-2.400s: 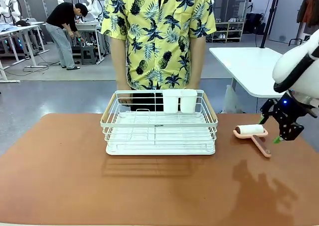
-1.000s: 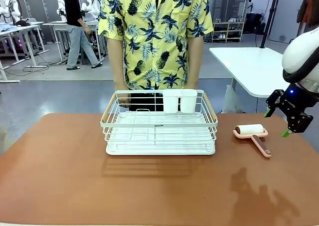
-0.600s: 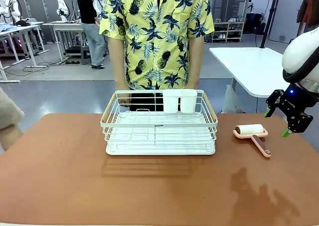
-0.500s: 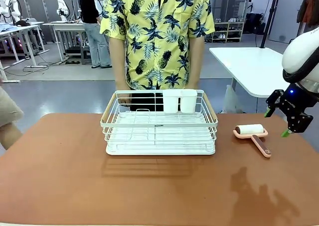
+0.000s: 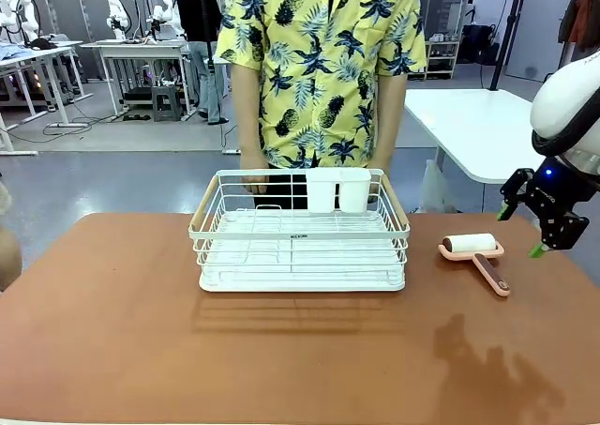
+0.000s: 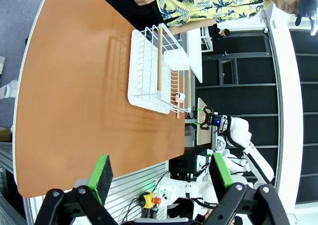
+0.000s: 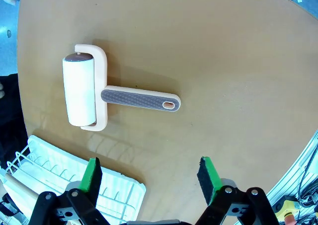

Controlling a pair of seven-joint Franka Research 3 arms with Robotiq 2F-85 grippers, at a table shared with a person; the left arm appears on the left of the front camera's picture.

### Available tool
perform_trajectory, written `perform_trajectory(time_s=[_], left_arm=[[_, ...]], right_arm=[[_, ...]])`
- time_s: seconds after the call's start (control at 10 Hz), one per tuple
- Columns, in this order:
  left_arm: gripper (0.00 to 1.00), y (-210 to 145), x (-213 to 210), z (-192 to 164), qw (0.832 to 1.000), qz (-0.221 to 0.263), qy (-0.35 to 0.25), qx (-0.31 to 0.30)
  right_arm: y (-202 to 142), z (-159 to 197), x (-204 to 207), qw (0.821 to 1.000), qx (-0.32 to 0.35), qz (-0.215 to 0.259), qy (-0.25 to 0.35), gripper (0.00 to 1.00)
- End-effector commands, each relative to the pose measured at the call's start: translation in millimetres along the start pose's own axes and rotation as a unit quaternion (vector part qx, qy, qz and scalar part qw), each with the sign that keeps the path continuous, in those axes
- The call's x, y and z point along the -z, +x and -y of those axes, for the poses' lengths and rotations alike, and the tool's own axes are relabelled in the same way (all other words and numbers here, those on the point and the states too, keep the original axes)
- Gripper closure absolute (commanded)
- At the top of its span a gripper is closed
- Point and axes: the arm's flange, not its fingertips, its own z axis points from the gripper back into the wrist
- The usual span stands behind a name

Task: Clean the table.
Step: Place the Lint Roller down when the Dish drying rack is positioned in the middle of the table.

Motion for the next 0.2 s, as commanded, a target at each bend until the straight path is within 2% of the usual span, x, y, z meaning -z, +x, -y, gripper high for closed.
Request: perform_trajectory(time_s=[0.0, 0.1], left_arm=[[0.0, 1.6, -3.6, -0.5, 1.0, 0.002, -0.012, 0.01], [0.0, 1.6, -3.6, -0.5, 1.0, 0.002, -0.012, 0.01]], right_arm=[[-1.8, 0.9, 1.6, 1.0, -0.003, 0.001, 0.003, 0.0], [-1.8, 0.9, 1.6, 1.0, -0.003, 0.001, 0.003, 0.0]])
